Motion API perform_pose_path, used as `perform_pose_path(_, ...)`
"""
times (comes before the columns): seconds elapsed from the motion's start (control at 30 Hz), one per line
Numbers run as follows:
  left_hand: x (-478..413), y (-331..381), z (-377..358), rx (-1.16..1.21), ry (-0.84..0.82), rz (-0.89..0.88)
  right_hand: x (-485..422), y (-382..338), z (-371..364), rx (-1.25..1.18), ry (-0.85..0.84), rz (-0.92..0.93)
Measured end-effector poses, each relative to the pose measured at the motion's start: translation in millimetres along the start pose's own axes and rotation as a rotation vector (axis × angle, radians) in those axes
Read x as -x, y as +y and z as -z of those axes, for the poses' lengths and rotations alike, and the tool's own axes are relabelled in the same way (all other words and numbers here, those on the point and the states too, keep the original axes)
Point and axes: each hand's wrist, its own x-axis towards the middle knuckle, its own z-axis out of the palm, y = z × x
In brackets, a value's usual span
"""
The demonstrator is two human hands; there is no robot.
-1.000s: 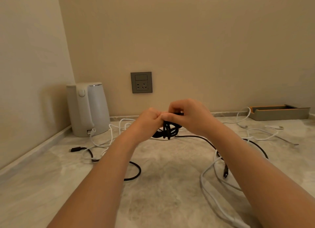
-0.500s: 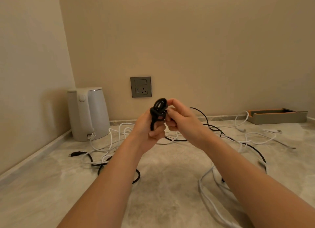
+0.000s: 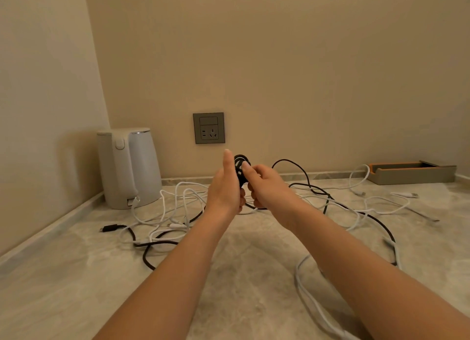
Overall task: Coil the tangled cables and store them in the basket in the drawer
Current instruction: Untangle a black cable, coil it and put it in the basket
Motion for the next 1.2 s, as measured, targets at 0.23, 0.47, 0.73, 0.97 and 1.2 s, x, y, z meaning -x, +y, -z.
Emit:
perform_pose_path(0.23, -7, -2, 3, -0.034, 0.247, -0.435, 2, -8, -8, 0.044, 0.069, 0.138)
perform_pose_path(0.47, -13, 1, 12, 0.349, 0.205, 0.12, 8, 3, -17, 0.708, 0.136, 0.387)
perform_pose_path(0.73, -16, 1, 21, 0.39, 0.122, 0.18, 11, -6, 1, 0.114, 0.006, 0.414)
perform_pose_path(0.97, -11, 5, 15, 0.353, 0.05, 0.153, 2, 4, 1, 0.19, 0.1, 0.49)
perform_pose_path(1.2, -2, 7, 9, 0.2, 0.088, -0.016, -1, 2, 8, 0.24, 0.276, 0.459)
